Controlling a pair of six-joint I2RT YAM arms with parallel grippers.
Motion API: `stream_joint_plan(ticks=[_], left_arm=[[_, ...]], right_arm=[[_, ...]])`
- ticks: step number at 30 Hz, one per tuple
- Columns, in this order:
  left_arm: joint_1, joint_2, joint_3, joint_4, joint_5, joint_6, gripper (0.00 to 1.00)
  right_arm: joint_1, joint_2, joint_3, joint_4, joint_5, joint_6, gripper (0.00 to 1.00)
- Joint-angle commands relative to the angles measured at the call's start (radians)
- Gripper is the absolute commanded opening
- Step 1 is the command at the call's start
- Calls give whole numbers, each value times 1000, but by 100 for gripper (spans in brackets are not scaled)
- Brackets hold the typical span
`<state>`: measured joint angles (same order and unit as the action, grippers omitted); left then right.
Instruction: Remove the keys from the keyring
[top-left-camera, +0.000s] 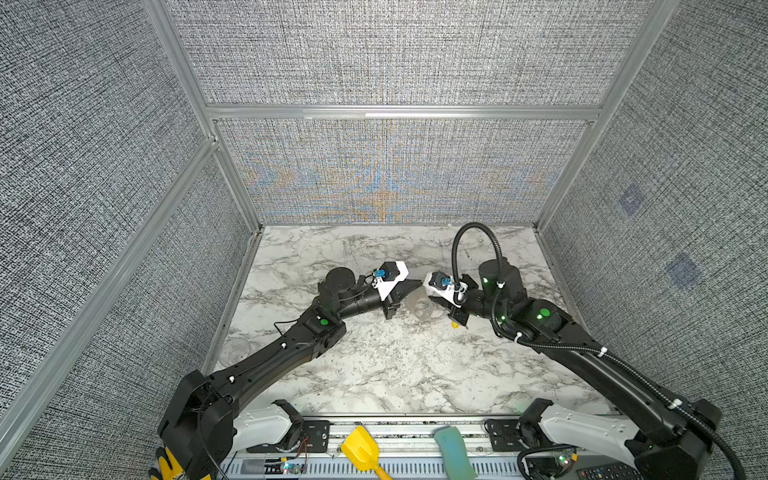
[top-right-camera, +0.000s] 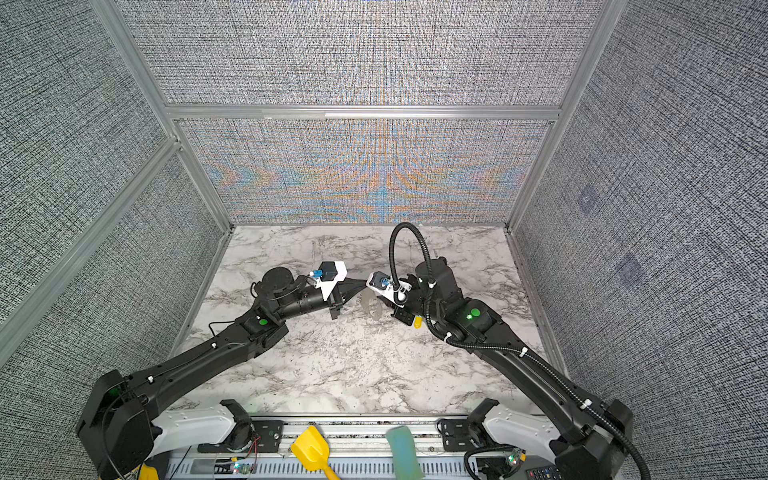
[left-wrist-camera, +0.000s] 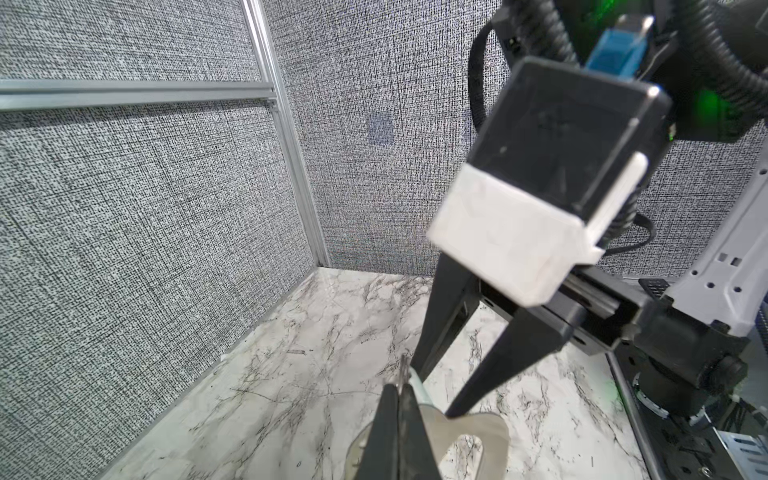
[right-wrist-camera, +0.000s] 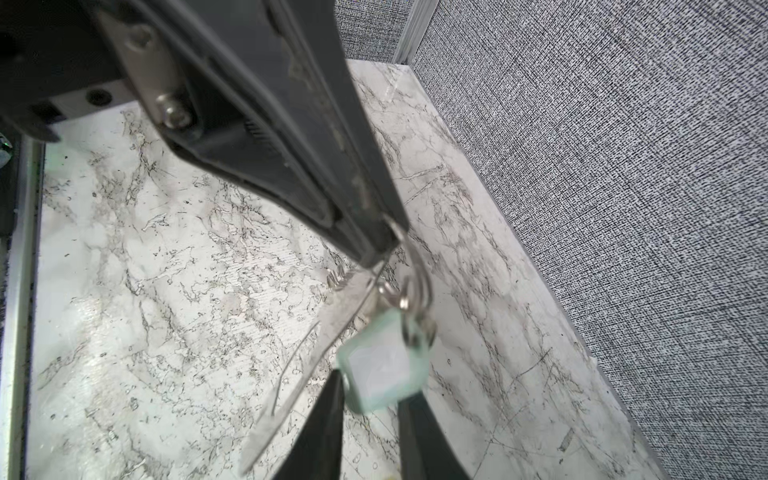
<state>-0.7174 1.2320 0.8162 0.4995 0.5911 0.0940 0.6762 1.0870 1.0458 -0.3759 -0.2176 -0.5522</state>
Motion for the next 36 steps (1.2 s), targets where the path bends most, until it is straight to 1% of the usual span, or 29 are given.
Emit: stream_joint_plan(ticks=[1,5,9,15,16,22,26,36], left_arm=[[3,7,18,31,56,4,0],[6,10,32,2,86,27,0],[11,15,51,-30,124,44,0],[13,26,83,-97,171,81,0],[15,30,87,-105,176,84,0],[15,29,88,-120,187,94,0],[15,28,90,-133,190,104,0],[15,25,91,-142,196,113,0]], right_arm=[[2,-24,13,-31,-13,-39,28],[-12,-49,60,-118,-5,-90,30],[-33,-62,103,-157,-64,-111,28],[-48,-44,159,-179,-173,-114,18],[-50,-37,165,-181,-184,-114,18],[-62,-9,190,-211,-202,-108,18],[-73,-13,180,-179,-239,-86,18],[-81,9,177,-178,-270,-77,14]])
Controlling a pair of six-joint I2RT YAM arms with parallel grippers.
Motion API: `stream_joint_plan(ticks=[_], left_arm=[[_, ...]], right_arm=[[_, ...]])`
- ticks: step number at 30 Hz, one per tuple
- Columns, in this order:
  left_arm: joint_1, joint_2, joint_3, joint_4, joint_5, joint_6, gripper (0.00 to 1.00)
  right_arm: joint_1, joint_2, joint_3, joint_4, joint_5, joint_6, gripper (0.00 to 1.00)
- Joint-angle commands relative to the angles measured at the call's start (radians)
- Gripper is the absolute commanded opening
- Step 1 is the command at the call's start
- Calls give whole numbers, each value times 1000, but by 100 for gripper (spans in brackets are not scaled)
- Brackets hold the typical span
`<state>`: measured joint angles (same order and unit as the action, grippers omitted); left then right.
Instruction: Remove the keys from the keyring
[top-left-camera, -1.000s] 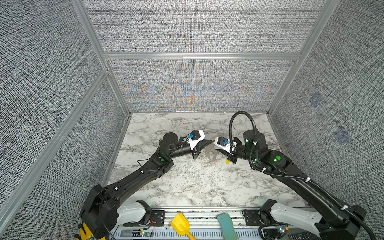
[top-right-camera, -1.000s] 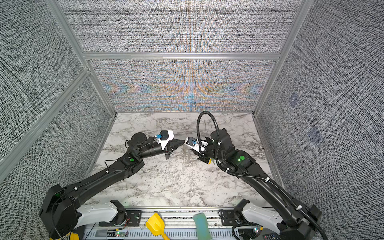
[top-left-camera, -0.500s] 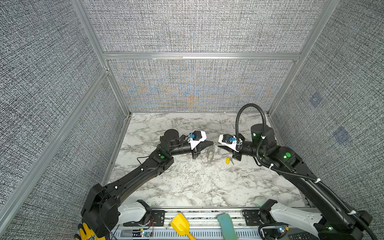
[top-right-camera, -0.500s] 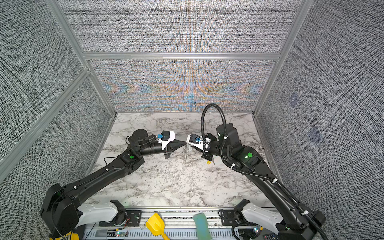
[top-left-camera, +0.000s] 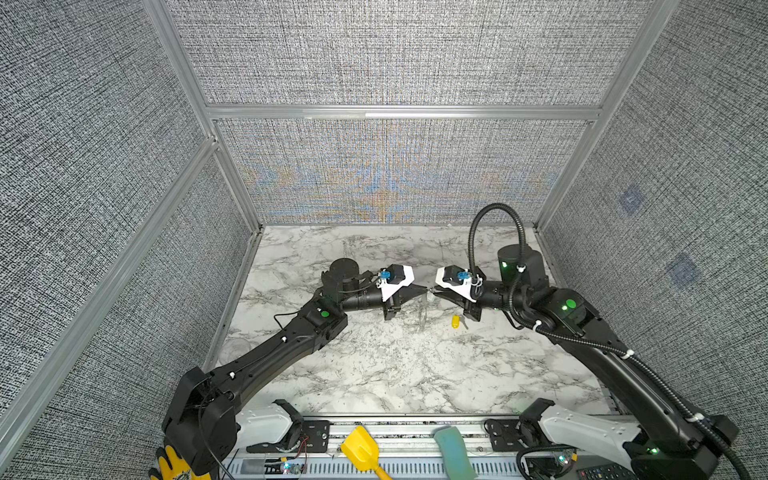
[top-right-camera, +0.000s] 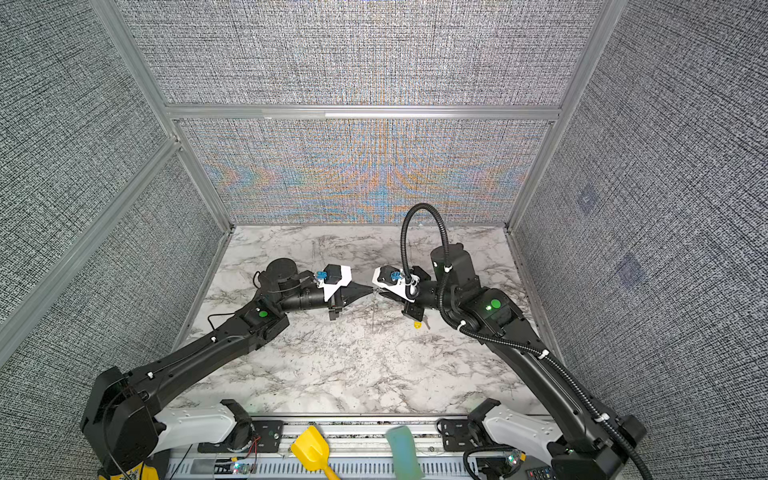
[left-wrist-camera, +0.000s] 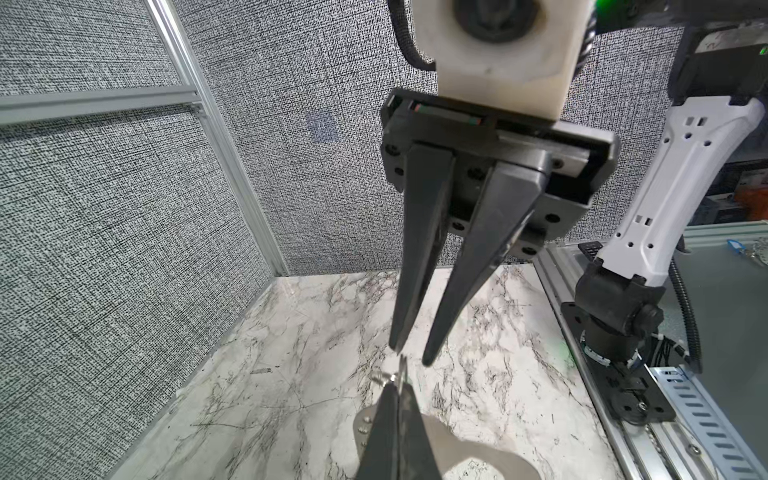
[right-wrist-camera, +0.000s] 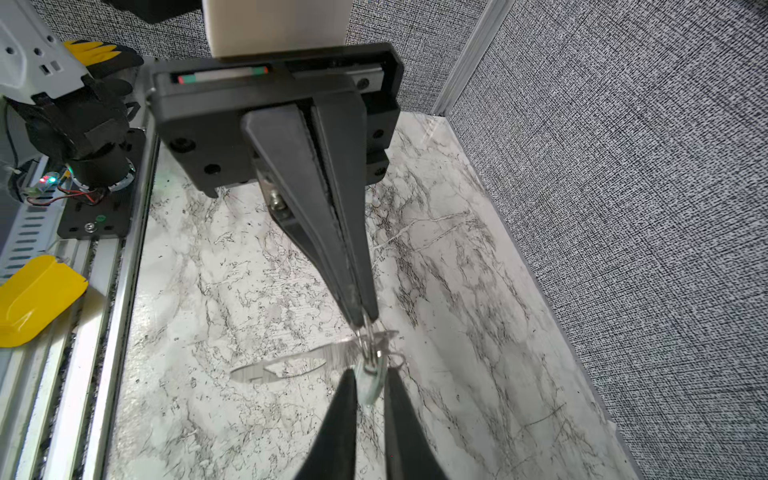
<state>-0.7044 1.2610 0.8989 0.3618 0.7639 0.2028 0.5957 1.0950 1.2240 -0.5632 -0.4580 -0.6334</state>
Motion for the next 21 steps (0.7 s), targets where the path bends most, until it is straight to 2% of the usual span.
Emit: stream_joint_plan(ticks=[1,21], left_arm=[[2,-3,9,-6,25,6,0],[3,-6,12,-24,40,23,0]], right_arm=[[-1,1,-2,12,-31,6,14],[-4,6,-20,39,-43,18,7]])
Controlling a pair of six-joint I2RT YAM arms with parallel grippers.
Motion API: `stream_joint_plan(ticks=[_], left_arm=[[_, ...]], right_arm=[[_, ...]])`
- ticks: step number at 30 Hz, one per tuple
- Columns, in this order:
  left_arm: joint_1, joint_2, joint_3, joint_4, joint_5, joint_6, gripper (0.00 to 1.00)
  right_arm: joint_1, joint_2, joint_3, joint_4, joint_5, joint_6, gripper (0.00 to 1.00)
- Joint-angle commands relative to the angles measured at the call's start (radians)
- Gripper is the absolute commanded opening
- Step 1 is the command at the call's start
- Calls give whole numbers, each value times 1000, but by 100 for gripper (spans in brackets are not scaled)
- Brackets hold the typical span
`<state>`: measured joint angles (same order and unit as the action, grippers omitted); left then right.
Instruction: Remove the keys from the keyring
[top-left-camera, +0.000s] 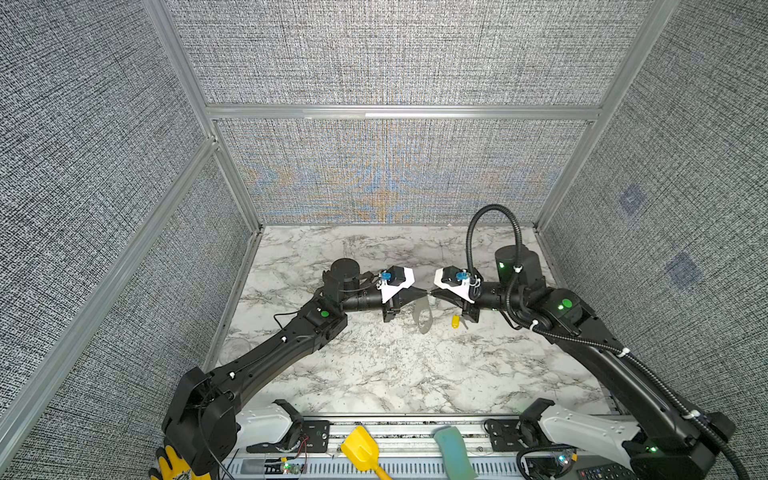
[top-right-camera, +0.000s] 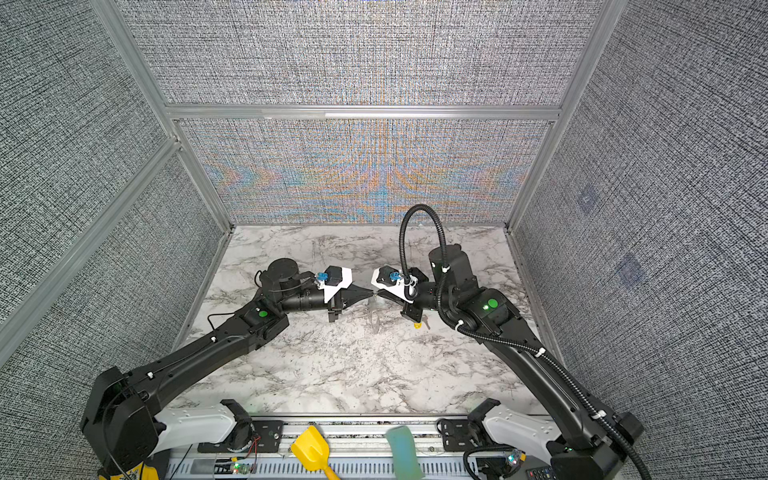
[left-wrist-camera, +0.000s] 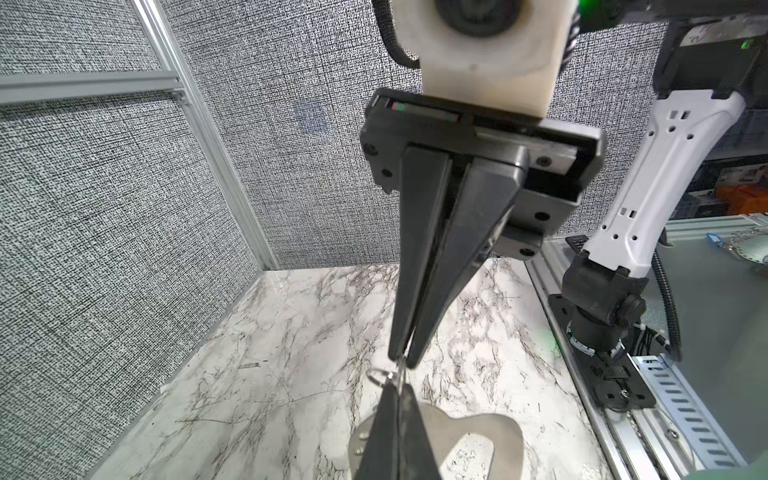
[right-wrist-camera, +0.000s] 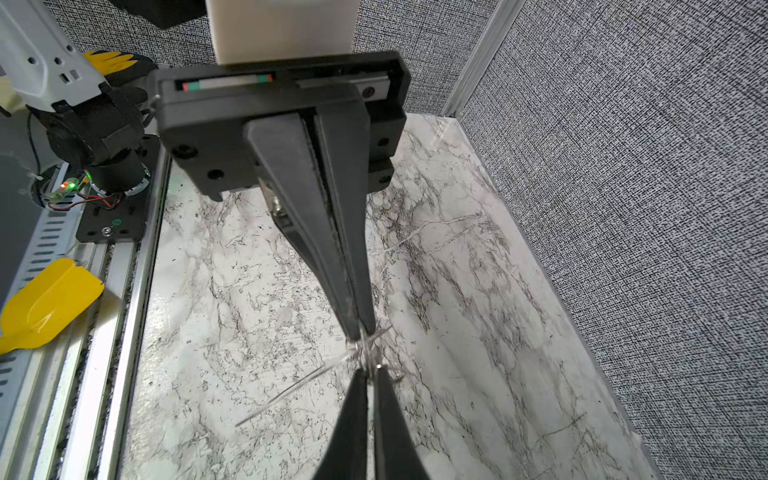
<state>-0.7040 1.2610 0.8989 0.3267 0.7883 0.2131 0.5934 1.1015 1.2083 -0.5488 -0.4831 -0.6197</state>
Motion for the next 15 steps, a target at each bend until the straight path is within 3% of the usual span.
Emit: stream_joint_plan(ticks=[1,15], left_arm=[[2,-6,11,12,15,12,0],[1,-3,21,-3,25,23,0]], right_arm=[[-1,0,-4,23,-20,5,7],[-2,7,-6,20,-27,2,13]])
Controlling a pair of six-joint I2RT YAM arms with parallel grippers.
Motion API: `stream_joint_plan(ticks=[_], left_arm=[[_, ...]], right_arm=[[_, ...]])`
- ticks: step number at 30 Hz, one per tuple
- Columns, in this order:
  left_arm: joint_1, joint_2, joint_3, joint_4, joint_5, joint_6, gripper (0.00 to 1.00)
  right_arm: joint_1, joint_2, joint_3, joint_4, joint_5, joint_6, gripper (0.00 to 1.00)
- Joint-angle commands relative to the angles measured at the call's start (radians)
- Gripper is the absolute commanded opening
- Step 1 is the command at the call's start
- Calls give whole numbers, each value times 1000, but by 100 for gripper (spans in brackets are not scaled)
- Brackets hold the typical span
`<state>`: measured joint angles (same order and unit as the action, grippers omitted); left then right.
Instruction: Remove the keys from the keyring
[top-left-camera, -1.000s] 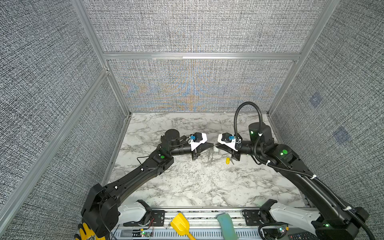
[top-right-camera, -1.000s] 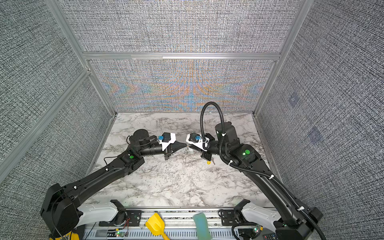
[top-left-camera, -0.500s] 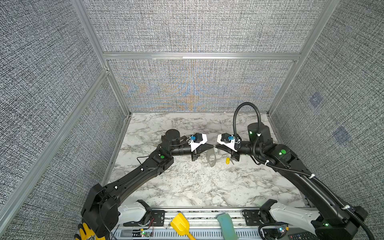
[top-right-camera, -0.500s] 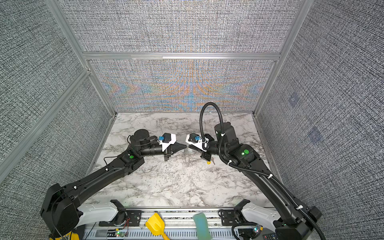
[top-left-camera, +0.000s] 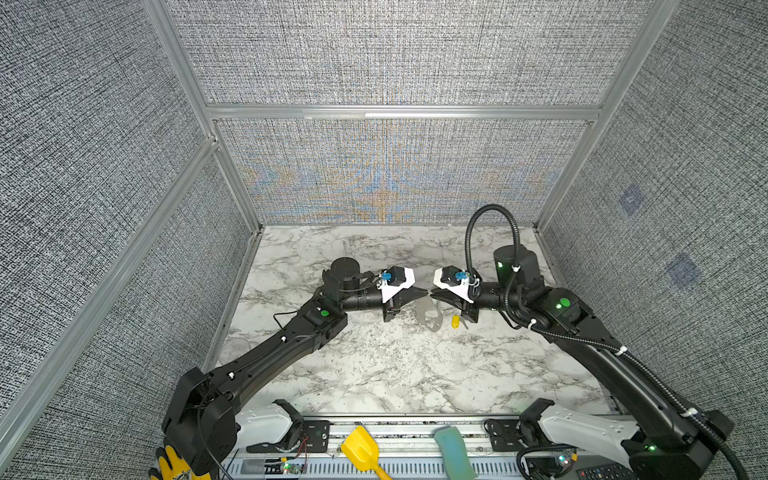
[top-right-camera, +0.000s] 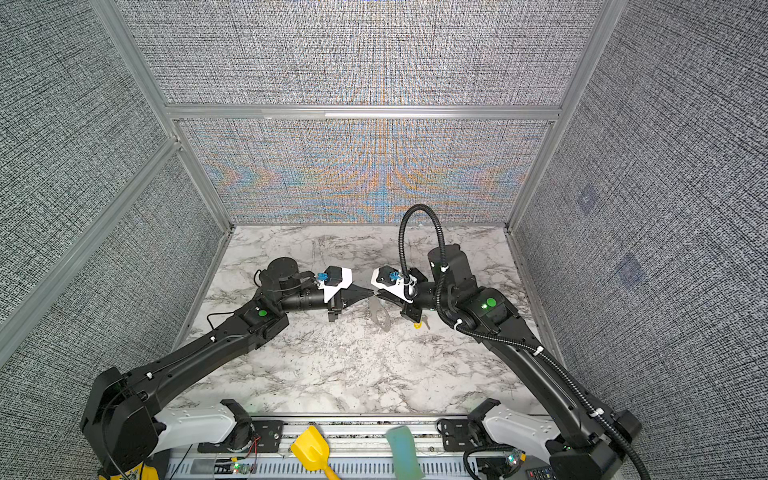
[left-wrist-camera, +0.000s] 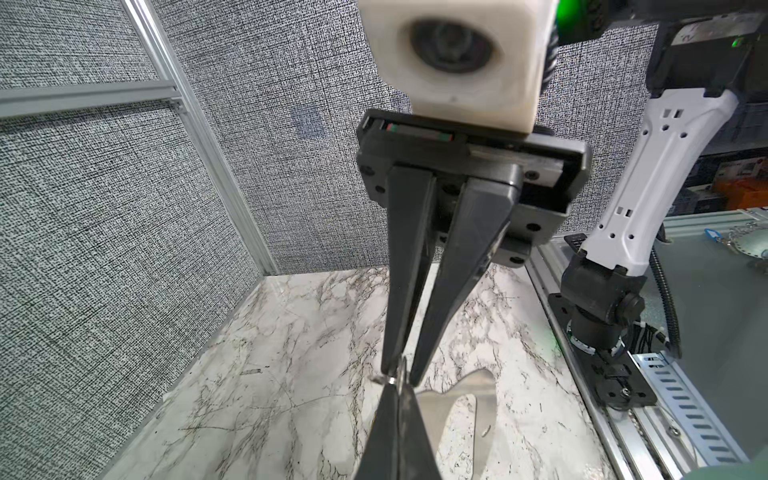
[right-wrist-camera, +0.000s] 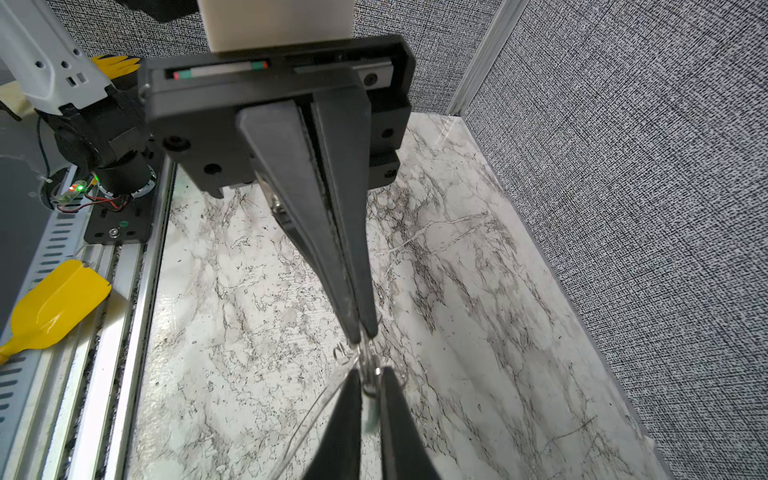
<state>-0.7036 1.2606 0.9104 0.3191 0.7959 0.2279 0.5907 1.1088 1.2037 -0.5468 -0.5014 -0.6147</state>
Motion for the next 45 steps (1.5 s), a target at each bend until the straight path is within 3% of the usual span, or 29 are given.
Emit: stream_joint_plan(ticks=[1,20,22,26,33,39,45], left_arm=[[1,-2,8,3,19,10,0],[1,3,46,-87,-23,76,0],[1,-6,67,-152,-64,132,18],[-2,-29,121,-318,-153,292,32],[-84,-53,171,-491,-391,538,33],[-158,-59,160,-451,-584,636,33],[-203,-46,168,-444,-682,712,32]], right_arm=[[1,-1,-1,18,-10,-3,13],[1,-6,-2,9,-9,10,0],[1,-3,3,-7,-2,16,0],[1,13,21,-54,17,23,0],[1,45,52,-102,35,33,0],[1,63,68,-132,31,32,0],[1,69,68,-143,25,32,0]])
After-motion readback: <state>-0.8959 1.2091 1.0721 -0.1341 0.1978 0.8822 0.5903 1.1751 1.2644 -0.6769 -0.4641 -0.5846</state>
